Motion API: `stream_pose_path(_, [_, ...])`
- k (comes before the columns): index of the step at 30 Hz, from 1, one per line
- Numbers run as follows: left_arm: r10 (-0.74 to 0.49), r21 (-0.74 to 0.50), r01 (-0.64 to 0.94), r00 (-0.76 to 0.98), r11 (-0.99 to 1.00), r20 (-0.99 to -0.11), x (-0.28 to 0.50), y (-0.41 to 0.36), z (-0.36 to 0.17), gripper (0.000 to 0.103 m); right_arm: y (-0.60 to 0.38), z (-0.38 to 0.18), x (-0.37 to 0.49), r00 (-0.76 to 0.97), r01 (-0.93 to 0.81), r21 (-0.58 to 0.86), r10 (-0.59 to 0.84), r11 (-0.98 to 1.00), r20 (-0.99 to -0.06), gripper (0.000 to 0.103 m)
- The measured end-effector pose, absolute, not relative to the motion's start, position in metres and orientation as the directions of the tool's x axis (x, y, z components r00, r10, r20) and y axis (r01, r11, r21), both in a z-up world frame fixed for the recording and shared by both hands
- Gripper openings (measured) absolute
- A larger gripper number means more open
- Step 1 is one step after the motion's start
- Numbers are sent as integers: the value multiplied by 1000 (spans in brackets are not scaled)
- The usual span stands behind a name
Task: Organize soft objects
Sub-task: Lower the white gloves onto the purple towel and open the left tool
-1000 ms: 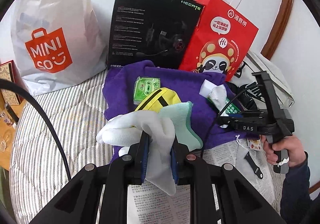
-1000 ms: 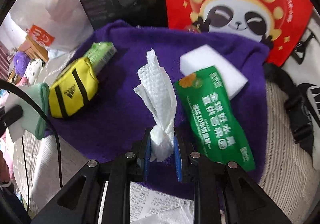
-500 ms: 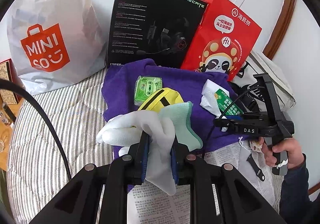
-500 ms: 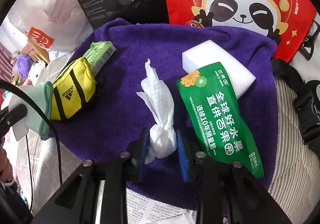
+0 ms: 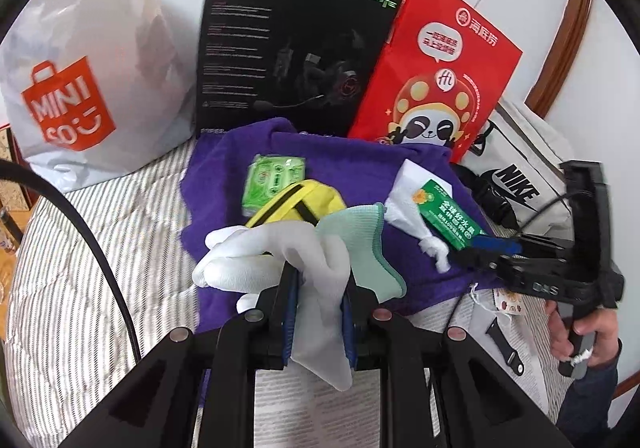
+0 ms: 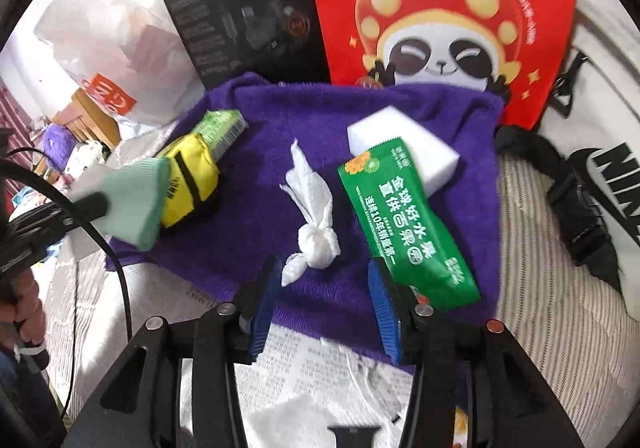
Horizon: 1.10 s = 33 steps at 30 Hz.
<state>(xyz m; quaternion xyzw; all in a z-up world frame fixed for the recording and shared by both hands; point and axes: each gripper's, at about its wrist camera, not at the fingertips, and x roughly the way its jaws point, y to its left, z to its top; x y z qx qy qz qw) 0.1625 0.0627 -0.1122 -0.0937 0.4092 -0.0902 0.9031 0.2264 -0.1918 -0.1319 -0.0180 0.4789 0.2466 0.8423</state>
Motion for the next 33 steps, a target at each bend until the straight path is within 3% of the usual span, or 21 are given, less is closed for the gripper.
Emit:
stream_pose_path(13, [-274,-215,171,577,962,-769,204,1,-137,19,-230,-115,188,480,-418,206,408,885,-777,51])
stream_pose_path(17, [-218,-137,181,575,974,-789,211,-14,-147,19,-239,-114,180,483,-406,226,418,886,-769,51])
stream_pose_path(27, [-178,-76,199,565,977,-806,222,-27,-161,21,-246,-115,162,485,-387,251,428,887,-763,51])
stream_pose_path(33, [-160,-34,229,560,973,-813,216,-34,-164,34,-253,-115,151,488,-369,254,419,894,-766,51])
